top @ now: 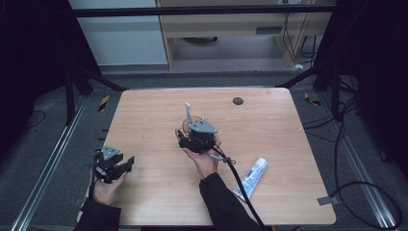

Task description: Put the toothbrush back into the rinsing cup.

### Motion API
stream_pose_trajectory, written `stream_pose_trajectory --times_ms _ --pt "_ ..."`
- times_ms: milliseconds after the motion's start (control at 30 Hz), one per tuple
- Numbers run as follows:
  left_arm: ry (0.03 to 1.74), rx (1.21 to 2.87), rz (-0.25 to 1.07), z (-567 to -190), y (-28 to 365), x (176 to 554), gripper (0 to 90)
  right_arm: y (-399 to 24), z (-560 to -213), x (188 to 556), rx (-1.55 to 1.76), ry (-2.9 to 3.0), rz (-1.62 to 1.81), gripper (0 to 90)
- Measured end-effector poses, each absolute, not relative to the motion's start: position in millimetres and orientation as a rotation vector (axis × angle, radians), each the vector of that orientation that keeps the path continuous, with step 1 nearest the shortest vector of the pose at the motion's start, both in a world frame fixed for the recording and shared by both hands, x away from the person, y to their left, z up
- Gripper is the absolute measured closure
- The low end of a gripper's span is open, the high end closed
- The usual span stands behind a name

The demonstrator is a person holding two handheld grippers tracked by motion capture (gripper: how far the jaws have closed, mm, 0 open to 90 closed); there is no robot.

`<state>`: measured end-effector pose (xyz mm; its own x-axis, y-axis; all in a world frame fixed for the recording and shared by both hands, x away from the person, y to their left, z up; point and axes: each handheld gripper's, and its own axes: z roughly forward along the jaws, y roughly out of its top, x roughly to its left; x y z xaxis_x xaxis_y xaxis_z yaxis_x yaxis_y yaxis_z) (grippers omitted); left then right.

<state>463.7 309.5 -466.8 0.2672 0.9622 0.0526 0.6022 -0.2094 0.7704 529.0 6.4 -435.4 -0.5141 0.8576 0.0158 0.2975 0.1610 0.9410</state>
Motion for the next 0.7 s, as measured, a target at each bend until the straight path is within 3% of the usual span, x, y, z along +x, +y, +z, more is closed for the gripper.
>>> stream_pose_trajectory --times_ms 333,700 --pt "1.412 1.905 0.723 -467 309 464 50.3 -22 -420 501 1.062 1.942 1.312 24.6" --pt "1.414 1.900 0.725 -469 310 464 49.1 -87 -409 478 1.092 1.927 1.295 21.9"
